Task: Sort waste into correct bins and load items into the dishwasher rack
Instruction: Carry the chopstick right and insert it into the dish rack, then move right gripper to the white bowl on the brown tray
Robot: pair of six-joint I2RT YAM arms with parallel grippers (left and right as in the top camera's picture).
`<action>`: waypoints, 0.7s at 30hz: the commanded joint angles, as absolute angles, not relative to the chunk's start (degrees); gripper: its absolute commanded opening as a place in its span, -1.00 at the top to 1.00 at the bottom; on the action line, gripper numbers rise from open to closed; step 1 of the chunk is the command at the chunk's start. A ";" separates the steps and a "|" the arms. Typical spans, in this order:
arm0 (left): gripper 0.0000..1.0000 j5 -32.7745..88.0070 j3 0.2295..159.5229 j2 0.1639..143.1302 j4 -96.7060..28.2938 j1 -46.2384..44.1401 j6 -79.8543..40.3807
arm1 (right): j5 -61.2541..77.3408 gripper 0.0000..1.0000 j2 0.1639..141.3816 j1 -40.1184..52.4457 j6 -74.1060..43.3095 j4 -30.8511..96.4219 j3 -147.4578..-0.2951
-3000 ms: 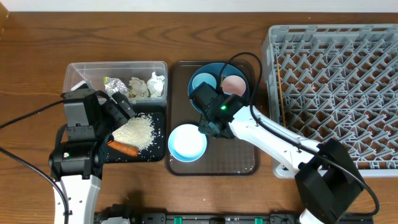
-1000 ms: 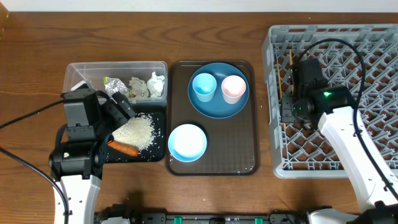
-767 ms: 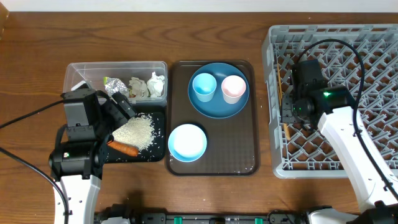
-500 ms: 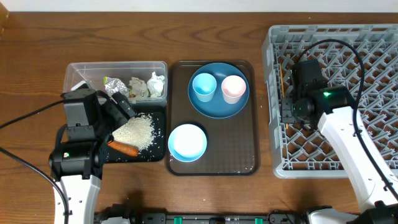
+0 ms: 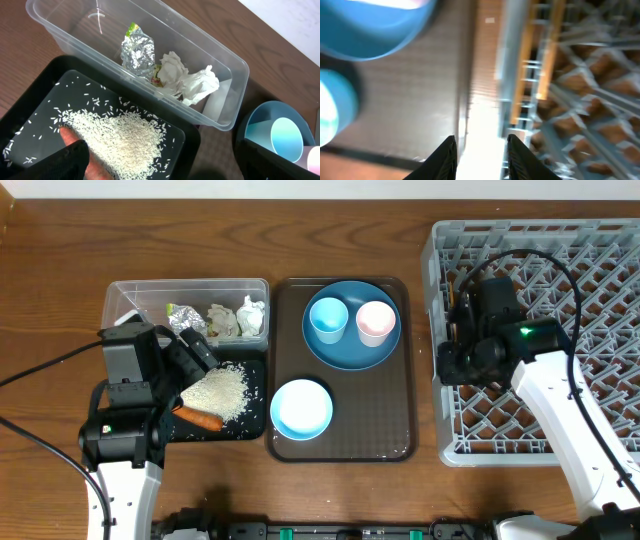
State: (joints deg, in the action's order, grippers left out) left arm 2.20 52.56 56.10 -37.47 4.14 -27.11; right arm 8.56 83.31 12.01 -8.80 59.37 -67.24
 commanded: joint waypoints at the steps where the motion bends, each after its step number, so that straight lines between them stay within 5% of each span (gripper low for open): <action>1: -0.91 1.89 53.60 56.12 -37.50 4.43 -26.61 | 21.26 0.38 82.98 12.12 -6.07 59.33 -70.46; 8: -0.91 1.89 53.60 56.12 -37.50 4.45 -26.61 | 29.15 0.39 82.98 19.59 -5.89 55.48 -71.33; 21: -0.90 1.89 53.60 56.12 -37.50 4.43 -26.61 | 14.39 0.33 84.99 43.18 -5.91 44.93 -71.24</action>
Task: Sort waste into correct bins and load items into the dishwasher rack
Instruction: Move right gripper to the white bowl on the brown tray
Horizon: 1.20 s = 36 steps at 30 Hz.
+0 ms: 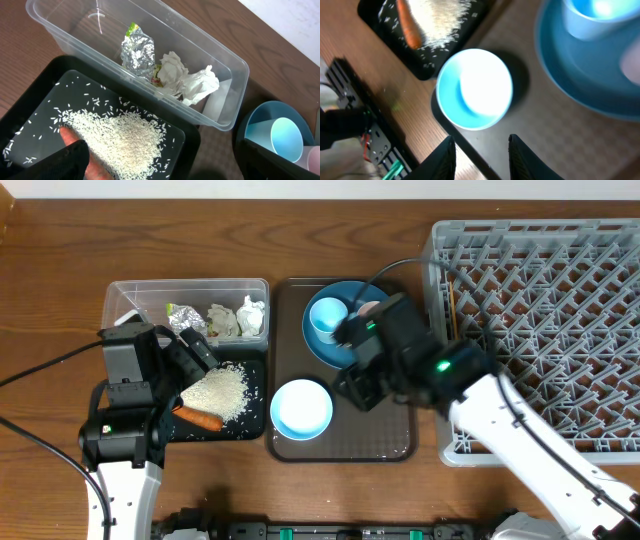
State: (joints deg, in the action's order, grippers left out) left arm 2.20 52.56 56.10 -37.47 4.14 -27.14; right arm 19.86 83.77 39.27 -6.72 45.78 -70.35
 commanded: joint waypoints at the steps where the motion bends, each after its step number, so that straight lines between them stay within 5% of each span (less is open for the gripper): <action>1: -0.90 1.89 53.60 56.12 -37.50 4.43 -26.61 | 12.69 0.32 85.58 44.91 -5.91 44.31 -71.24; 15: -0.91 1.89 53.60 56.12 -37.50 4.45 -26.61 | 5.54 0.23 101.80 59.35 -5.87 32.93 -71.24; 36: -0.90 1.89 53.58 56.12 -37.50 4.43 -26.61 | 3.66 0.32 106.48 61.28 -6.79 32.27 -71.22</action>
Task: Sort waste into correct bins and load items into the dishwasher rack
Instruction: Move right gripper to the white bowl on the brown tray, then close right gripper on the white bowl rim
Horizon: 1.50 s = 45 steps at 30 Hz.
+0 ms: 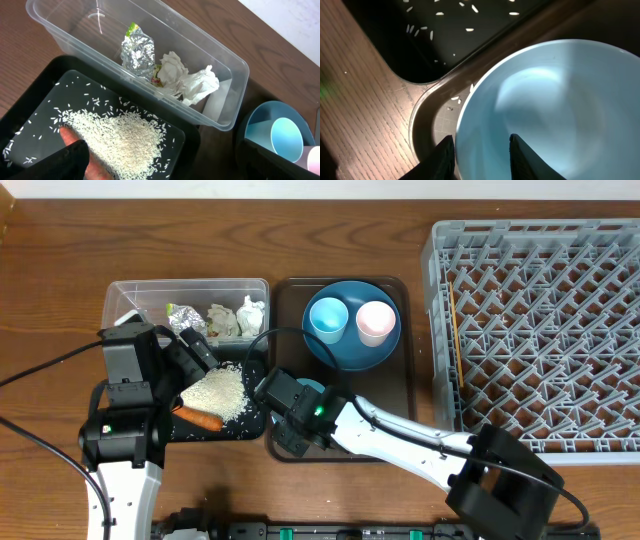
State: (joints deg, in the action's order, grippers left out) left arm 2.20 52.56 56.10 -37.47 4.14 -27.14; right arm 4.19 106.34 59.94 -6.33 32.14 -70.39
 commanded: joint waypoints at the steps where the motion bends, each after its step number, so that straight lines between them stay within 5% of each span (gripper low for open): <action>1: -0.91 1.89 53.60 56.12 -37.50 4.45 -26.61 | 3.66 0.32 106.48 61.60 -6.79 32.23 -71.22; 7: -0.90 1.89 53.60 56.12 -37.50 4.45 -26.61 | 3.33 0.38 106.48 62.72 -6.76 33.10 -71.22; 13: -0.91 1.89 53.60 56.12 -37.50 4.45 -26.61 | 2.98 0.76 106.48 62.70 -6.76 34.79 -71.22; 24: -0.91 1.89 53.60 56.12 -37.50 4.45 -26.61 | 2.96 0.87 106.48 62.70 -6.76 35.03 -71.22; 30: -0.90 1.89 53.60 56.12 -37.50 4.43 -26.61 | 2.98 0.81 106.48 62.70 -6.76 35.16 -71.22; 36: -0.91 1.89 53.60 56.12 -37.50 4.43 -26.61 | 2.98 0.35 106.48 62.70 -6.76 35.24 -71.22; 45: -0.91 1.89 53.60 56.12 -37.50 4.43 -26.61 | 2.96 0.53 106.48 62.70 -6.52 36.97 -71.22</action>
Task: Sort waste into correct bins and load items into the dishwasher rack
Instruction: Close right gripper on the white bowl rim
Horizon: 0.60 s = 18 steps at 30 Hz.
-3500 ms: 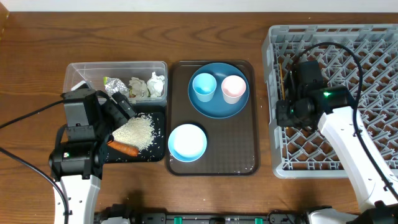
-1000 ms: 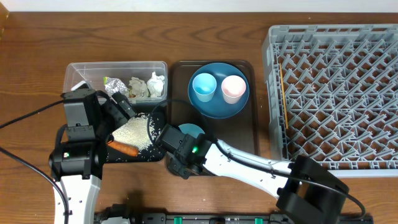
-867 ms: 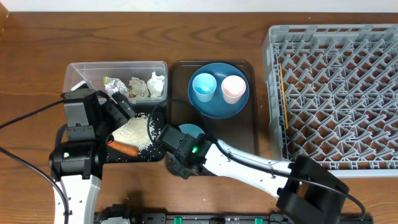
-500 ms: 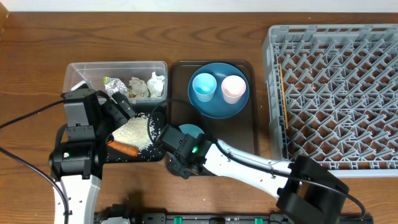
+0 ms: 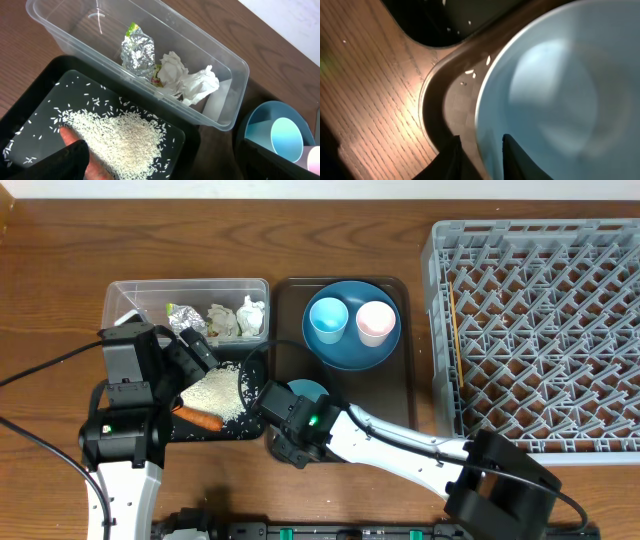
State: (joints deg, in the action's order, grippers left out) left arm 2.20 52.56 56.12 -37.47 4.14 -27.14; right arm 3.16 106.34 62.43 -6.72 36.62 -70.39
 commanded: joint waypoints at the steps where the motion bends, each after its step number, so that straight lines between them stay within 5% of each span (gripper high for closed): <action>1: -0.90 1.89 53.60 56.12 -37.50 4.45 -26.61 | 2.96 0.56 106.48 62.70 -6.52 36.99 -71.22; 8: -0.91 1.89 53.60 56.12 -37.50 4.45 -26.61 | 1.50 0.98 106.48 62.65 -6.57 36.64 -71.22; 18: -0.91 1.89 53.60 56.12 -37.50 4.43 -26.61 | 5.91 0.98 104.64 62.39 -6.76 36.38 -72.23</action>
State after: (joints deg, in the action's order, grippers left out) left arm 2.20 52.56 56.10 -37.47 4.14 -27.11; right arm 2.72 106.32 62.43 -6.74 36.45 -70.50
